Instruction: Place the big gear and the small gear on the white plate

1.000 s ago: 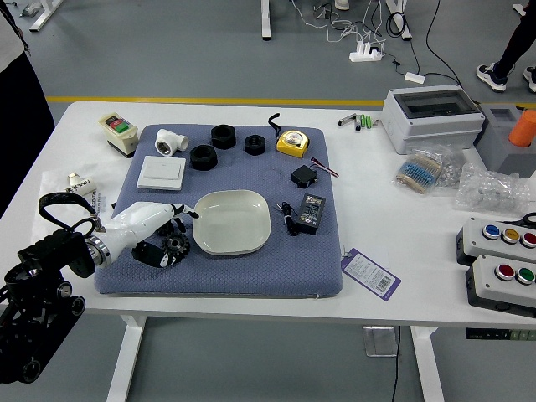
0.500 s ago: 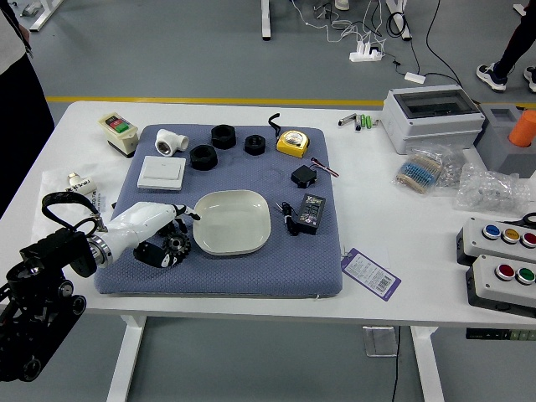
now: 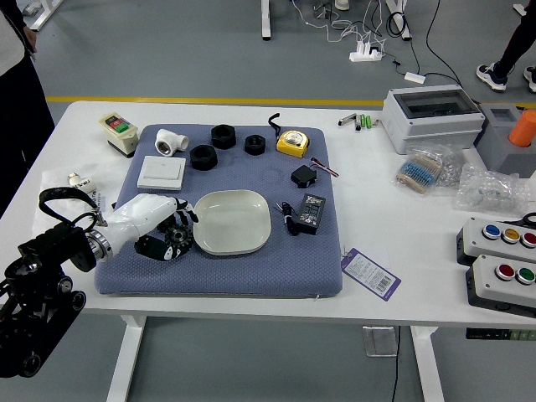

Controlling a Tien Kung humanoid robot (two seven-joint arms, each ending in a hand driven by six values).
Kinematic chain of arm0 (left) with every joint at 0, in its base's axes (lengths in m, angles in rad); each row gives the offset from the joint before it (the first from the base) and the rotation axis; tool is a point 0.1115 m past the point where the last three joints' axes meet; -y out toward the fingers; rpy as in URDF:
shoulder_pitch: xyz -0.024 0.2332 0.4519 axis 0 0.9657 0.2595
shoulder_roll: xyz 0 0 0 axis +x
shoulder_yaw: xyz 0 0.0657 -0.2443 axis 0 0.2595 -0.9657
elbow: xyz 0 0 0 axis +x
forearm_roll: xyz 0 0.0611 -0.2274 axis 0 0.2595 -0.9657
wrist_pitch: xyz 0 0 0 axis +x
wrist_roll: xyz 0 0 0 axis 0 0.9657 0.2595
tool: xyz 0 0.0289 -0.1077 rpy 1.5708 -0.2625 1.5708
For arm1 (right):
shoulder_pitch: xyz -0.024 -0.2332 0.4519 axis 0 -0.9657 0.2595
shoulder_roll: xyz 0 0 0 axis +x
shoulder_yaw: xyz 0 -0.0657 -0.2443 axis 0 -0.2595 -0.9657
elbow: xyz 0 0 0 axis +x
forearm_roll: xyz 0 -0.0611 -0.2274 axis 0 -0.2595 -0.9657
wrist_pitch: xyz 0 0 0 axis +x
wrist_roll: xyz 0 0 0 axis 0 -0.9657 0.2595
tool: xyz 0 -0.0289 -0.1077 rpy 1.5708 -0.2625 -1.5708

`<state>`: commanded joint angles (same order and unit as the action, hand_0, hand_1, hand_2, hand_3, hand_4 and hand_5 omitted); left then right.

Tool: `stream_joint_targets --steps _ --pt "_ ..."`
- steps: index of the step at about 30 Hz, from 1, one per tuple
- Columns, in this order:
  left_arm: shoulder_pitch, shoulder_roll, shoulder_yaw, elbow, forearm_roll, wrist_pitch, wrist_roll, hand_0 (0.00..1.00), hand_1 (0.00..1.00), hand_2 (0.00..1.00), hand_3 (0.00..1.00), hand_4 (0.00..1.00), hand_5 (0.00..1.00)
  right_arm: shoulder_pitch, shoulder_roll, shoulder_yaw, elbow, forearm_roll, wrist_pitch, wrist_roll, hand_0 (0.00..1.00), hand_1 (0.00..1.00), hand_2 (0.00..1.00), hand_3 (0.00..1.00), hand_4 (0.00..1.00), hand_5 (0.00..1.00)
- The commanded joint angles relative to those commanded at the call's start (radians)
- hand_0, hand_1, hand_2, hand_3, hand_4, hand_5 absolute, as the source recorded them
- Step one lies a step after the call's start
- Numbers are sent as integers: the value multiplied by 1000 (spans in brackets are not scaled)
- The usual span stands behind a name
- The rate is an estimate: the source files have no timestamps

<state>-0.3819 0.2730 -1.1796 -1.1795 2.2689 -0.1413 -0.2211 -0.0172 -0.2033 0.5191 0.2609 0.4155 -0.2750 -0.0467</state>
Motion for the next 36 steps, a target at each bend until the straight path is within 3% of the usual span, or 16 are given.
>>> stream_joint_targets --steps 15,26,35,36 --pt "-57 -6 -1 -37 0 11 -7 334 351 413 635 206 2 1 1 4 0 -1 -1 1 721 740 799 643 833 670" --pt "-111 -66 48 -21 0 29 -18 332 349 412 638 193 2 3 1 1 1 1 -3 2 720 739 798 642 832 670" --pt "-186 -147 112 112 0 64 -55 333 354 416 638 204 2 6 0 -3 2 5 -7 5 719 739 797 641 832 671" --pt "-189 -151 113 121 0 66 -56 355 408 461 637 170 2 6 0 -3 3 5 -8 5 719 739 797 640 831 671"
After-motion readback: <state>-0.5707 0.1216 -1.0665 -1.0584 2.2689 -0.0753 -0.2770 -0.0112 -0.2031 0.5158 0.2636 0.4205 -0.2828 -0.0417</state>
